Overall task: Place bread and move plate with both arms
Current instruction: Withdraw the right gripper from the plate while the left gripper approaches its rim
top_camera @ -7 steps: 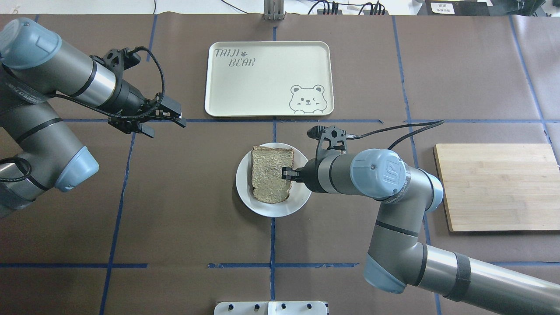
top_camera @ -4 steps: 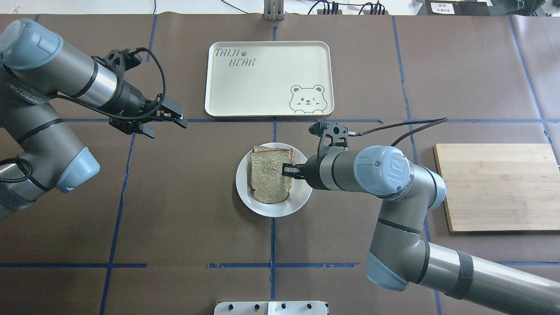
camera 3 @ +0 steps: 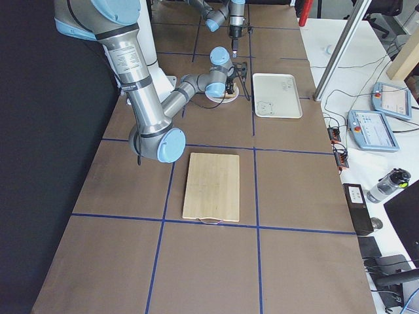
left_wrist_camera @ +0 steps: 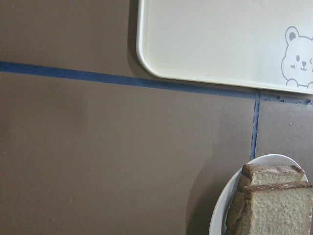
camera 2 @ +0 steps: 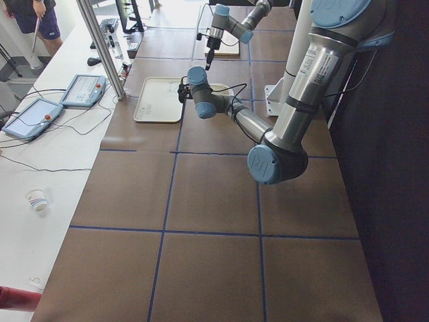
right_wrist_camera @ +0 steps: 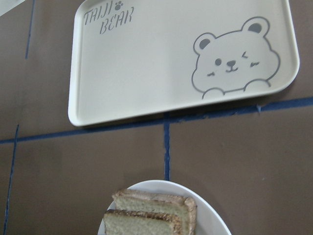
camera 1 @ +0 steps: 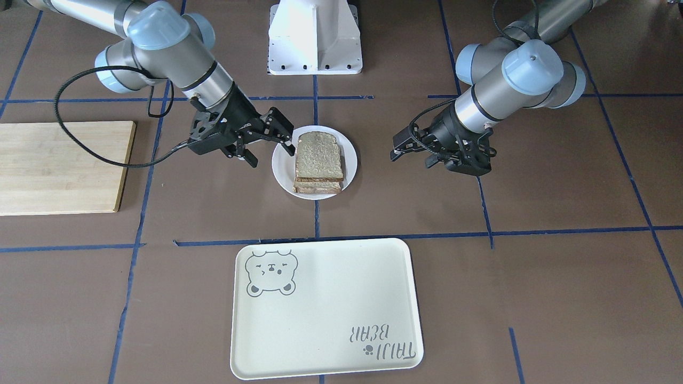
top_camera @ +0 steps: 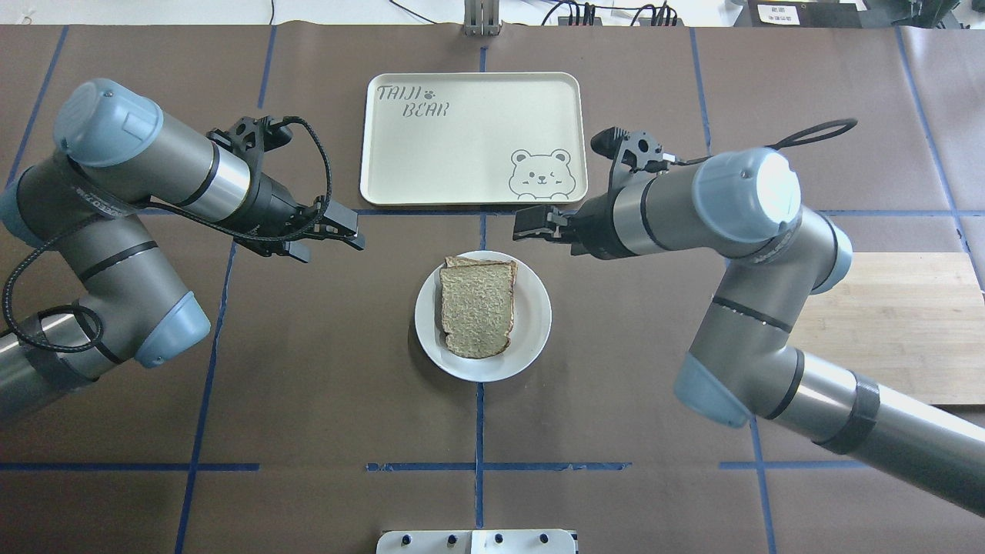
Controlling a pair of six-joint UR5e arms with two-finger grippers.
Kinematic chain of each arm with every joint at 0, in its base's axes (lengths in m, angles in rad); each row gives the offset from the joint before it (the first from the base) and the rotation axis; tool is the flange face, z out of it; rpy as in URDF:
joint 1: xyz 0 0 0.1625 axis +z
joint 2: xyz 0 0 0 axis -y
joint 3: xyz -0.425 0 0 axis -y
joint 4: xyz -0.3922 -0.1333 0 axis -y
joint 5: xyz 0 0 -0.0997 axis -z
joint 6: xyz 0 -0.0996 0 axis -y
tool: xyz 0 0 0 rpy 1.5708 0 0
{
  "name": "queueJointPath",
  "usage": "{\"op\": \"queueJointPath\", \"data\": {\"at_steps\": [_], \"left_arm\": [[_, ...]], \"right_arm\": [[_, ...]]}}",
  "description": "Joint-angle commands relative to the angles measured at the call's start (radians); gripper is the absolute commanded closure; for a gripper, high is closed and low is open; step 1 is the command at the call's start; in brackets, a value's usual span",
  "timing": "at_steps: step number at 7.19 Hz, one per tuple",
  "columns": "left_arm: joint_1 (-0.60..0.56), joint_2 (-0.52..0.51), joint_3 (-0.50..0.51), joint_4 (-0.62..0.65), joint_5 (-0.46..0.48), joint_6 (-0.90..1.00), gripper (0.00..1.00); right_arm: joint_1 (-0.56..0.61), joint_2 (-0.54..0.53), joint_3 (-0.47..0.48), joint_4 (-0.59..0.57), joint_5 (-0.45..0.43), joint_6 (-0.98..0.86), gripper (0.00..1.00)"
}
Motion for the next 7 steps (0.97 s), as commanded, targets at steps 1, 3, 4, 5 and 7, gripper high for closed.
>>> {"op": "queueJointPath", "data": {"at_steps": [1,3,4,5,7], "left_arm": [[0.047,-0.001,0.107,-0.292,0.056,-0.154,0.01],[0.104,-0.003,0.152,-0.432,0.137,-0.252,0.15],[0.135,-0.004,0.151,-0.433,0.168,-0.277,0.28],[0.164,-0.004,0.151,-0.450,0.203,-0.279,0.38],[0.222,-0.006,0.152,-0.453,0.260,-0.326,0.45]], "right_arm": [[0.172,-0.009,0.039,-0.165,0.167,-0.034,0.00],[0.200,-0.018,0.103,-0.418,0.165,-0.248,0.00],[0.230,-0.018,0.145,-0.544,0.165,-0.371,0.00],[0.241,-0.020,0.163,-0.616,0.165,-0.454,0.00],[0.244,-0.041,0.169,-0.623,0.167,-0.479,0.00]]}}
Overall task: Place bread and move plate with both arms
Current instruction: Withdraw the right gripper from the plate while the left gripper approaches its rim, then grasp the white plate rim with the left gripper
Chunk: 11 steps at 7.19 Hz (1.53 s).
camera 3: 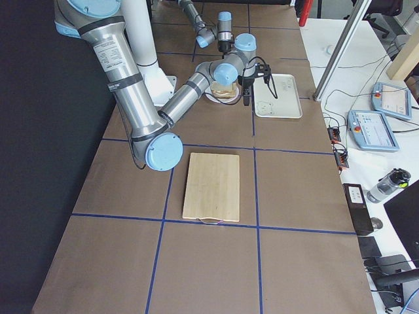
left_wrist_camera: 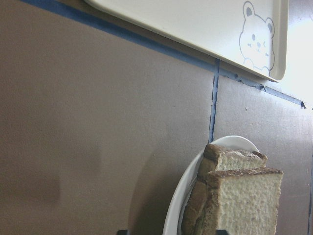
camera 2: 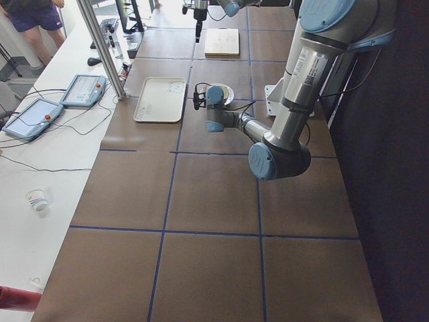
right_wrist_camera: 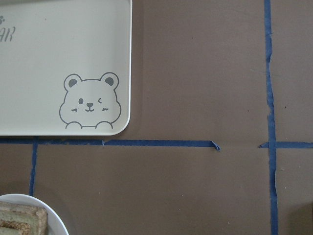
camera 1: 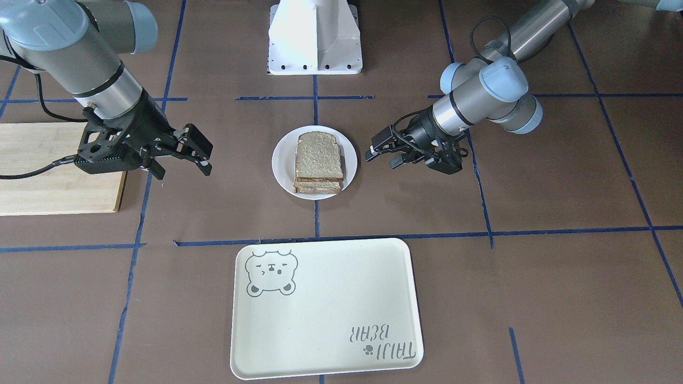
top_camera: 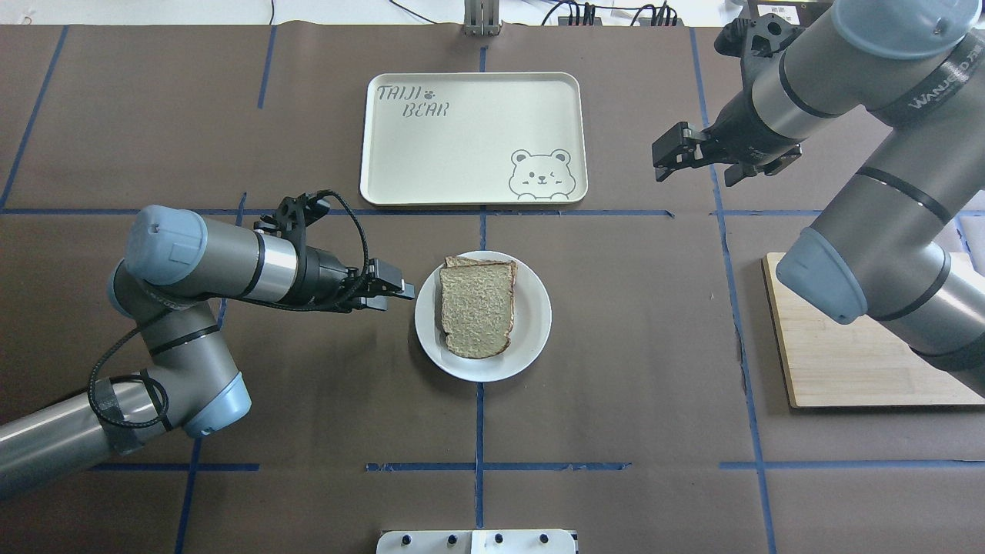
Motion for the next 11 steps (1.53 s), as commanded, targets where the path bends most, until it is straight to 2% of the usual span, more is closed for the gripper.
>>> {"op": "queueJointPath", "data": {"at_steps": [1,2,9,11], "left_arm": [[0.049,-0.013,0.005,-0.004,0.043,-0.051,0.49],[0.066,-0.021,0.021,-0.004,0.072,-0.052,0.50],[0.098,-0.061,0.073,-0.002,0.109,-0.055,0.58],[0.100,-0.064,0.079,-0.002,0.112,-0.059,0.75]], "right_arm": [[0.003,-0.018,0.010,-0.015,0.001,-0.022,0.00],[0.003,-0.021,0.013,-0.015,0.001,-0.022,0.00],[0.005,-0.045,0.038,-0.015,0.003,-0.024,0.00],[0.005,-0.048,0.036,-0.016,0.003,-0.022,0.00]]}}
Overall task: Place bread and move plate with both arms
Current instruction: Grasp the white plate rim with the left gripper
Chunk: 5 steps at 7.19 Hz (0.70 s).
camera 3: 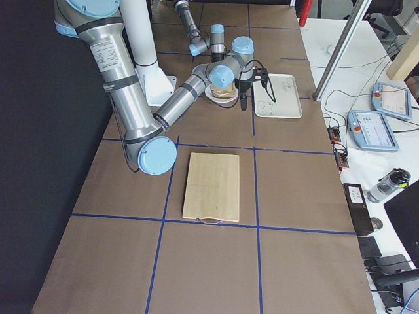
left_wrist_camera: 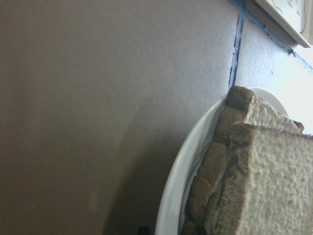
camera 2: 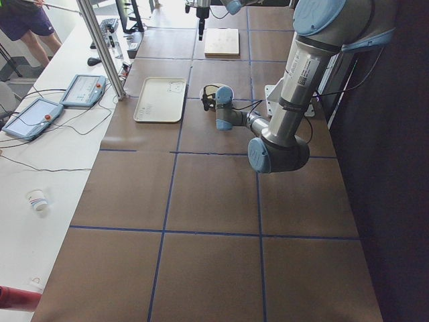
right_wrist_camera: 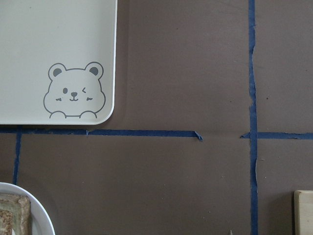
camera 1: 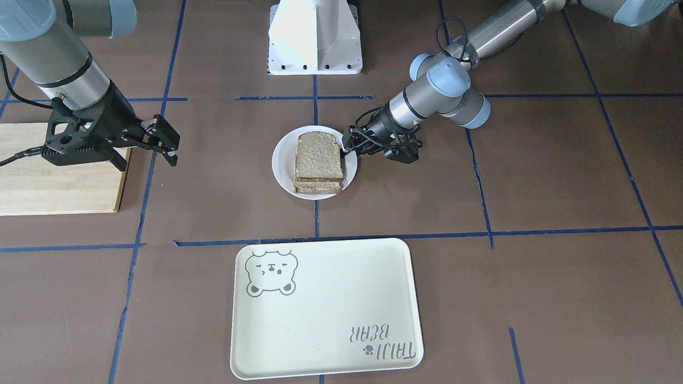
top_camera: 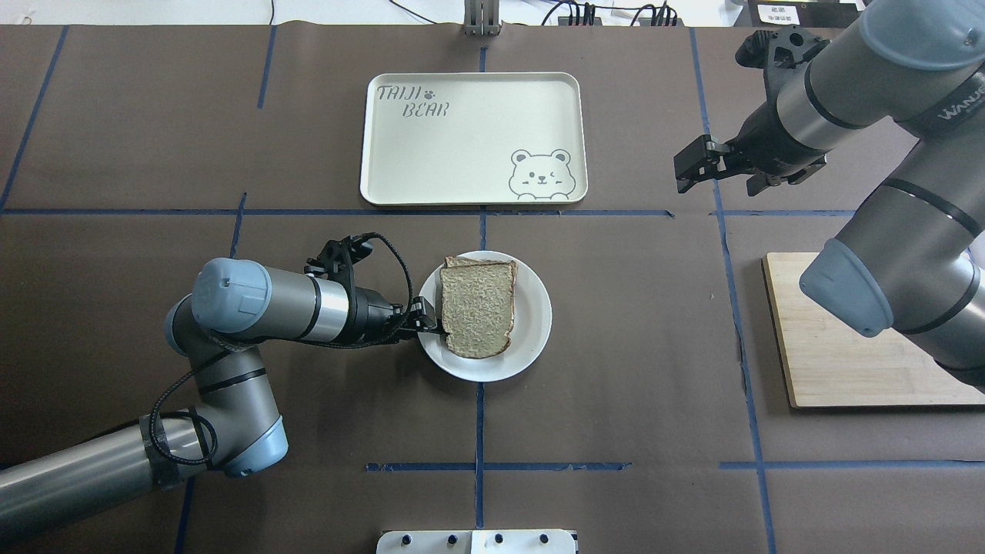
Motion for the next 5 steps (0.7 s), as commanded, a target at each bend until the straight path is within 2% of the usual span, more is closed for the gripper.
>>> {"op": "queueJointPath", "data": {"at_steps": [1,2,4,5], "left_arm": [[0.002,-0.012,0.001,-0.002,0.002,-0.068,0.85],[0.004,-0.012,-0.004,-0.002,0.001,-0.079,0.93],[0.001,-0.024,-0.013,-0.005,-0.004,-0.082,0.98],[-0.002,-0.024,-0.015,-0.055,-0.002,-0.134,0.99]], "right_arm": [[-0.002,-0.005,-0.001,0.000,0.000,0.000,0.00],[-0.002,-0.005,-0.001,0.000,0.000,0.000,0.00],[0.000,-0.020,-0.001,0.002,0.000,-0.003,0.00],[0.011,-0.037,-0.001,0.000,0.000,-0.053,0.00]]}}
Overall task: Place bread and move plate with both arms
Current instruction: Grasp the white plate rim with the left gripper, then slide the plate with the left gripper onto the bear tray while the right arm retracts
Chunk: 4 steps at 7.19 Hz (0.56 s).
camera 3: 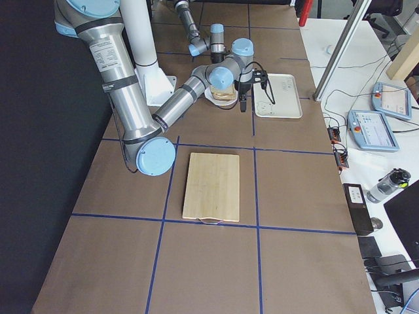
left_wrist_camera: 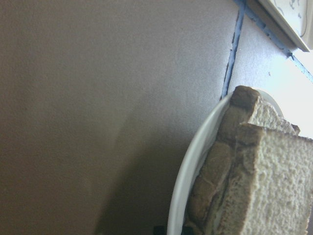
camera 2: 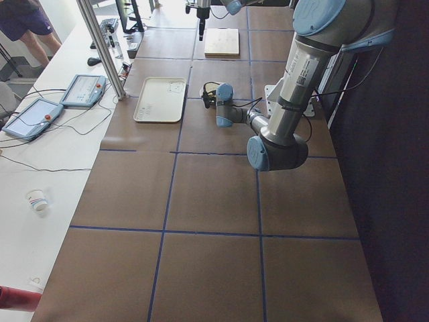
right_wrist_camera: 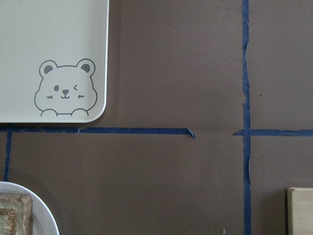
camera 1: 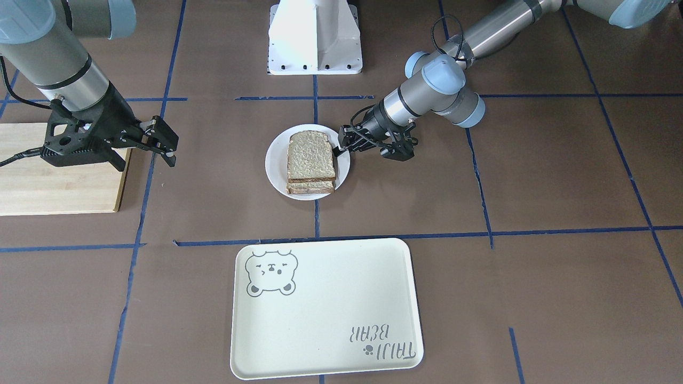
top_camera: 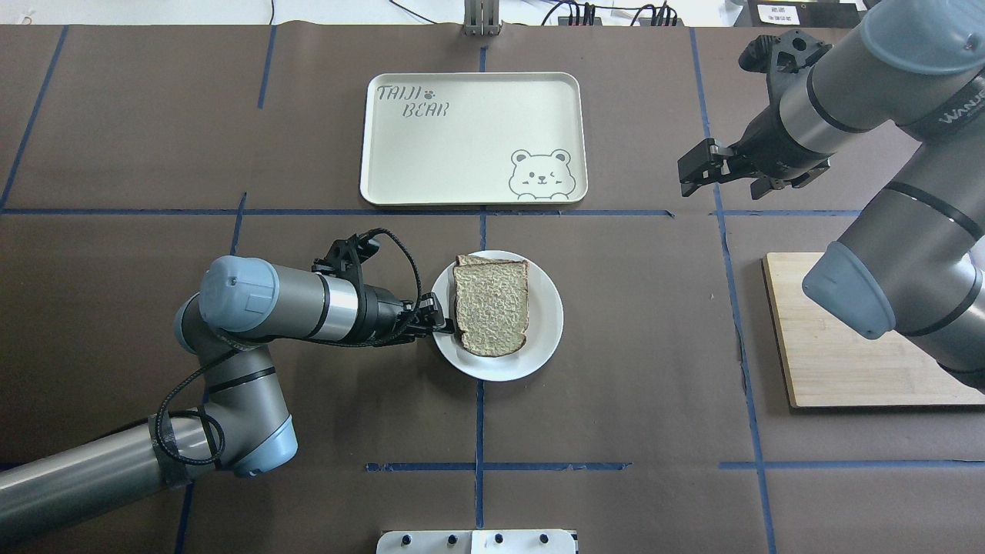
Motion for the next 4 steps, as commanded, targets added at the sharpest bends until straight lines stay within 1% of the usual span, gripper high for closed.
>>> {"op": "queueJointPath", "data": {"at_steps": [1,2,3,4], "left_arm": [[-0.017,-0.002,-0.003,-0.094,0.000,-0.084,1.00],[-0.023,-0.002,-0.003,-0.134,0.000,-0.116,1.00],[-0.035,-0.002,-0.002,-0.165,0.006,-0.165,1.00],[-0.070,-0.004,-0.002,-0.186,0.015,-0.243,1.00]], "right_arm": [[0.026,-0.045,0.000,0.001,0.000,-0.090,0.00],[0.054,-0.063,0.000,-0.001,0.006,-0.147,0.00],[0.089,-0.097,0.003,-0.002,0.037,-0.214,0.00],[0.124,-0.144,0.008,-0.004,0.041,-0.298,0.00]]}}
